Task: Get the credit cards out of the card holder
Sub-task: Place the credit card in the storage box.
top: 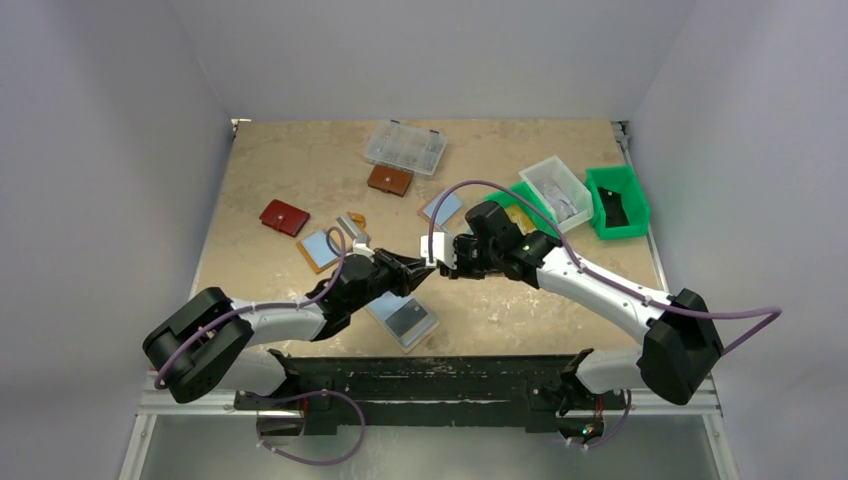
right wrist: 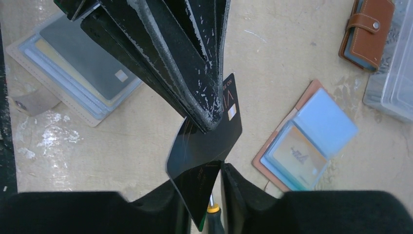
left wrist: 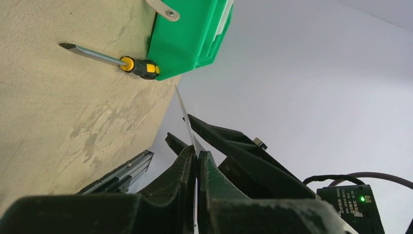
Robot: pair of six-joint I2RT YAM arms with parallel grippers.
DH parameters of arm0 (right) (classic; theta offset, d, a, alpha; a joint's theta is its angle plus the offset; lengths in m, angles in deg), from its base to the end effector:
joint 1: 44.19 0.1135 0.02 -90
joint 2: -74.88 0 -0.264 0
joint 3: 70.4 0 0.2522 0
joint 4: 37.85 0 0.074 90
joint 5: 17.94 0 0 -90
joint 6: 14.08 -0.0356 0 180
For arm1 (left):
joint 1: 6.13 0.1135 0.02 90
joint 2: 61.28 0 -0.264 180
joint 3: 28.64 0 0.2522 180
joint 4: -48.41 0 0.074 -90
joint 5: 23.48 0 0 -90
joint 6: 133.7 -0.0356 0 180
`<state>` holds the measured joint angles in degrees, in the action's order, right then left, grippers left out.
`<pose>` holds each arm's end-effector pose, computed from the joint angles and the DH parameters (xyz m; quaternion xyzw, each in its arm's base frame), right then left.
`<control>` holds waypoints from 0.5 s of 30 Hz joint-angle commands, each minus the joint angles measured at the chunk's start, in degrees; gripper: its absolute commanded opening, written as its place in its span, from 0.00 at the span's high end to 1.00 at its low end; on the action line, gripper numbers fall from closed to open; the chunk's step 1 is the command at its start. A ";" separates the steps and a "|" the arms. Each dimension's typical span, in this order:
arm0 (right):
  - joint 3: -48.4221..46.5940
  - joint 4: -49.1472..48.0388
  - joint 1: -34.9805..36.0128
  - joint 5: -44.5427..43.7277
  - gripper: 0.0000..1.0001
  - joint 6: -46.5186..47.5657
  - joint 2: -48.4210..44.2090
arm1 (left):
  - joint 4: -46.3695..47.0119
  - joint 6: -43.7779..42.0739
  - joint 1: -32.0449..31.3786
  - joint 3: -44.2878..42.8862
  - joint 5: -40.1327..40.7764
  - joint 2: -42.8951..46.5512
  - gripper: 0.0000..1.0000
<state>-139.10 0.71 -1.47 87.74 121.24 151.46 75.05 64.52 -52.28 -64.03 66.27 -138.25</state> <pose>0.2015 0.1992 0.2573 -0.6757 0.6264 0.1183 0.3704 0.1766 -0.1840 0.1751 -0.4077 0.6802 -0.5944 0.1334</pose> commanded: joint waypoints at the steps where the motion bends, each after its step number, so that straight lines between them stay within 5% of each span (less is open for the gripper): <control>1: 0.36 0.65 0.26 0.58 0.61 -0.01 -0.96 | 8.37 -1.10 -0.09 1.98 -0.58 -0.02 1.00; 5: 0.82 2.13 0.11 1.87 0.36 2.00 -2.01 | 9.86 -2.96 0.20 4.42 0.07 0.58 1.00; 9: 0.82 4.30 -0.74 5.29 0.25 3.67 -3.12 | 9.70 -7.87 1.15 6.23 0.08 1.80 1.00; 11: 0.44 5.81 -1.75 8.11 0.02 4.54 -3.55 | 8.84 -11.46 1.87 6.82 0.08 2.62 1.00; 15: -1.40 10.22 -5.51 17.07 0.01 5.82 -3.61 | 8.38 -23.47 2.76 7.76 0.08 4.74 1.00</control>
<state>-138.25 6.00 -3.70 94.38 124.91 149.65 80.25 54.42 -50.36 -57.24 66.31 -136.39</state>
